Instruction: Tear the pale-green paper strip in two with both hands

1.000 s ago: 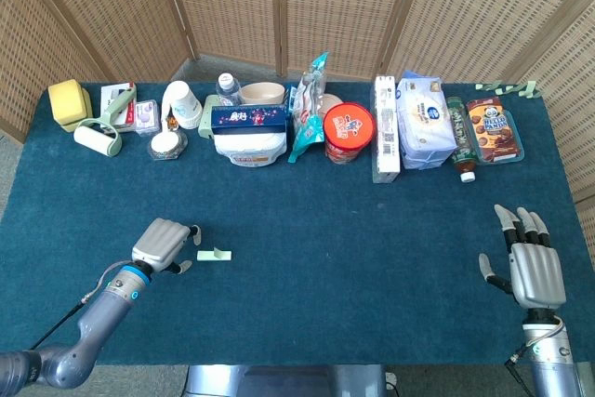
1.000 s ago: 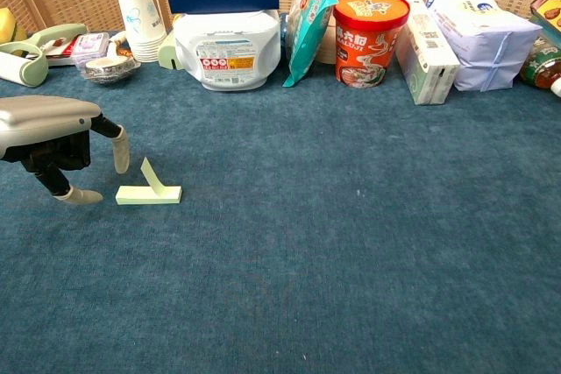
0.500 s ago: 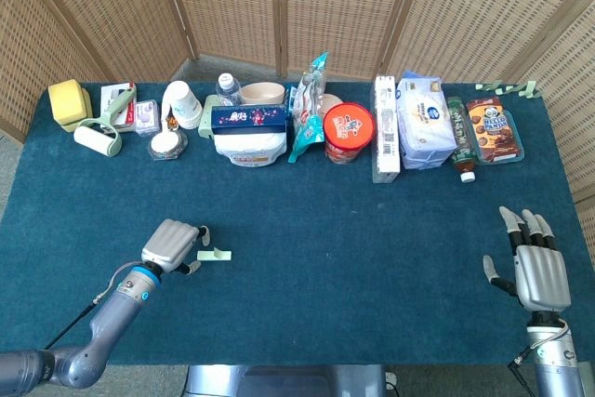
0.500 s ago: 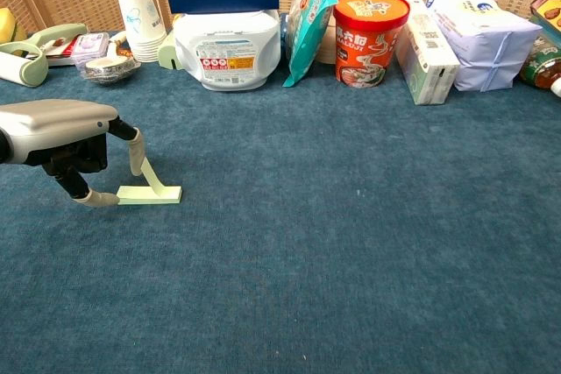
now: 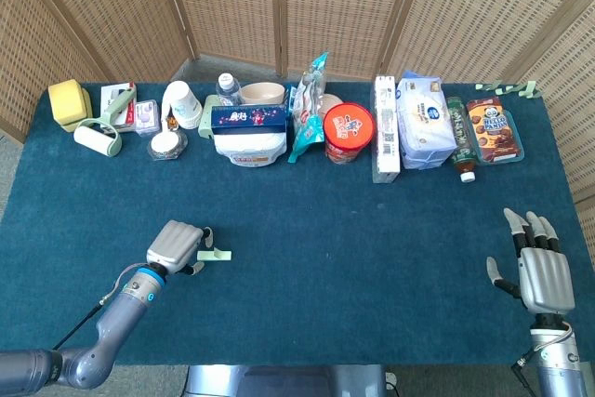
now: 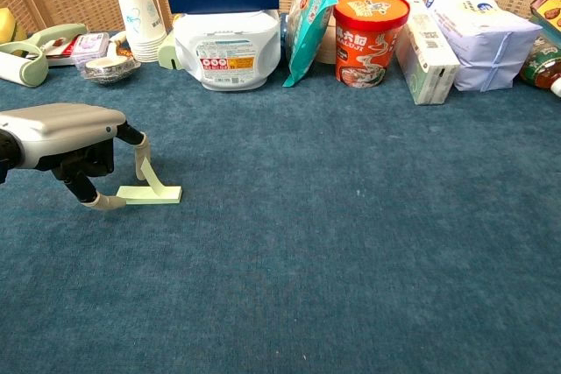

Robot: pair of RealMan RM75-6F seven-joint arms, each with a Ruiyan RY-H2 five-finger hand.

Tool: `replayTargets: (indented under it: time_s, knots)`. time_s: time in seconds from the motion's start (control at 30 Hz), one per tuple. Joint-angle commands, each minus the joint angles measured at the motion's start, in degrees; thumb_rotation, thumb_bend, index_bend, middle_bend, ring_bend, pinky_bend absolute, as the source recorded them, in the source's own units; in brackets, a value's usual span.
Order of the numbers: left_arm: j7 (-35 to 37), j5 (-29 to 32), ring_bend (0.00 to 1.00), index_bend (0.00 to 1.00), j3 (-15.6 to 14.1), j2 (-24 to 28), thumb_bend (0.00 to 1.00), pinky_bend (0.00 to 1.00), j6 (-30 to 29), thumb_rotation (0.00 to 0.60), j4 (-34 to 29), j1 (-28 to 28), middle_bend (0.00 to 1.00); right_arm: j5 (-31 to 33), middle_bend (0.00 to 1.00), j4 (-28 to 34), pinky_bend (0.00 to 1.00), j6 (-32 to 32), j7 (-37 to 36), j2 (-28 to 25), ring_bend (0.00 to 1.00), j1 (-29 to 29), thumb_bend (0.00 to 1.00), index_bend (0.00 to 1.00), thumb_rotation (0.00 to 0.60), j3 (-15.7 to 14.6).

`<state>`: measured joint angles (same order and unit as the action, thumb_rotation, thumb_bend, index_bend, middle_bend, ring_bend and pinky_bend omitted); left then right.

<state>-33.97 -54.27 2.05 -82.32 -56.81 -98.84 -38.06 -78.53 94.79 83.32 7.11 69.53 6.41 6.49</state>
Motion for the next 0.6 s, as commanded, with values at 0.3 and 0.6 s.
replayTargets:
  time_s: [0.3, 0.6]
  knots:
    - [-1.1, 0.8, 1.00, 0.46, -0.5, -0.9, 0.27, 1.00, -0.7, 0.600, 0.4, -0.5, 1.00, -0.2, 0.20, -0.4, 0.00, 0.4, -0.9, -0.1, 0.07, -0.6, 0.43, 0.00, 0.520, -0.2]
    - [-2.0, 0.9, 1.00, 0.46, -0.9, -1.4, 0.28, 1.00, -1.6, 0.600, 0.7, -0.6, 1.00, -0.2, 0.21, -0.6, 0.00, 0.6, -1.5, -0.2, 0.07, -0.9, 0.43, 0.00, 0.521, -0.1]
